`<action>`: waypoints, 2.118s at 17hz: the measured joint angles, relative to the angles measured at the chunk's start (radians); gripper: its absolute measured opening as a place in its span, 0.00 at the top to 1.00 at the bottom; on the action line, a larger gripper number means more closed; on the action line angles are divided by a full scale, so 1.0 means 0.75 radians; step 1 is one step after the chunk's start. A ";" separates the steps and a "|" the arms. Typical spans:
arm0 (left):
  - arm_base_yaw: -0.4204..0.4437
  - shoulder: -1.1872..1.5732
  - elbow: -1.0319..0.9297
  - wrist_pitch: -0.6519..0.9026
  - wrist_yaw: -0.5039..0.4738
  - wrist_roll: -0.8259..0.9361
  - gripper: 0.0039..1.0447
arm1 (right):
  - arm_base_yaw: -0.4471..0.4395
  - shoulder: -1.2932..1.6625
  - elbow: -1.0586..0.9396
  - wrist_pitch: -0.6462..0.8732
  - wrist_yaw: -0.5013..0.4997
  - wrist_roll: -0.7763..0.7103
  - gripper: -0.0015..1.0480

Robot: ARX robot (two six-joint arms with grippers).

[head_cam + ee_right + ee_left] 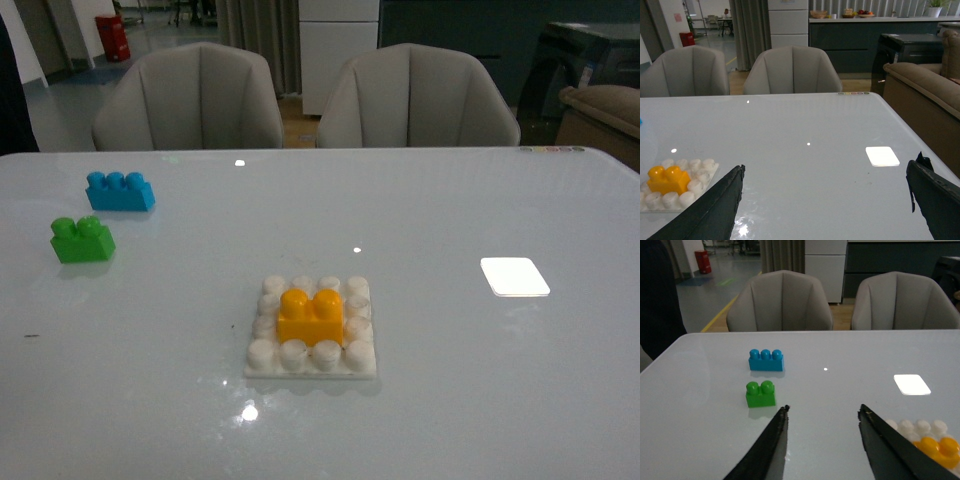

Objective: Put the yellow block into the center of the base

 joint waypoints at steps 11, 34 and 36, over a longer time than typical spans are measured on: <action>0.215 -0.706 -0.266 -0.365 0.241 0.014 0.99 | 0.000 0.000 0.000 -0.001 0.000 0.000 0.06; 0.215 -1.237 -0.310 -0.839 0.241 0.014 0.90 | 0.000 0.000 0.000 0.000 0.000 0.000 0.06; 0.215 -1.236 -0.310 -0.839 0.241 0.014 0.72 | 0.000 0.000 0.000 0.000 0.000 0.000 0.06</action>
